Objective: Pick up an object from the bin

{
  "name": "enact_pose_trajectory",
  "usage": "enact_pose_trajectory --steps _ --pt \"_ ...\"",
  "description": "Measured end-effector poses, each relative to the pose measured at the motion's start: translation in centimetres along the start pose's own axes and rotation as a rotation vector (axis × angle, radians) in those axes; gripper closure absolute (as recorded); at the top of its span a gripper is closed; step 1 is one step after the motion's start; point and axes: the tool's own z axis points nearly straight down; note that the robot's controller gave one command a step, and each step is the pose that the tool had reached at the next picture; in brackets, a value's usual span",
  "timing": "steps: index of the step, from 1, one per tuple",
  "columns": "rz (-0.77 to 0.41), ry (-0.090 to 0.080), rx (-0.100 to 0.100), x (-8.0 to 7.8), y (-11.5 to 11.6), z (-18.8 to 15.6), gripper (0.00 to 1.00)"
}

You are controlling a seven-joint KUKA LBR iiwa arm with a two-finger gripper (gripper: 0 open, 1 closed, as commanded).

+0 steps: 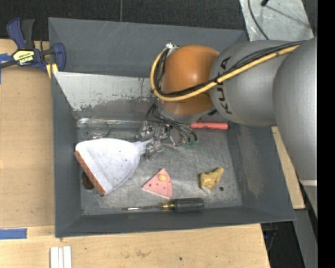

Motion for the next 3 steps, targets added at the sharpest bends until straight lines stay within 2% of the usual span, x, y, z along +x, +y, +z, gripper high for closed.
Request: enact_pose_trajectory --steps 3 --pt "0.0 -0.011 0.002 -0.2 0.0 -4.9 1.0"
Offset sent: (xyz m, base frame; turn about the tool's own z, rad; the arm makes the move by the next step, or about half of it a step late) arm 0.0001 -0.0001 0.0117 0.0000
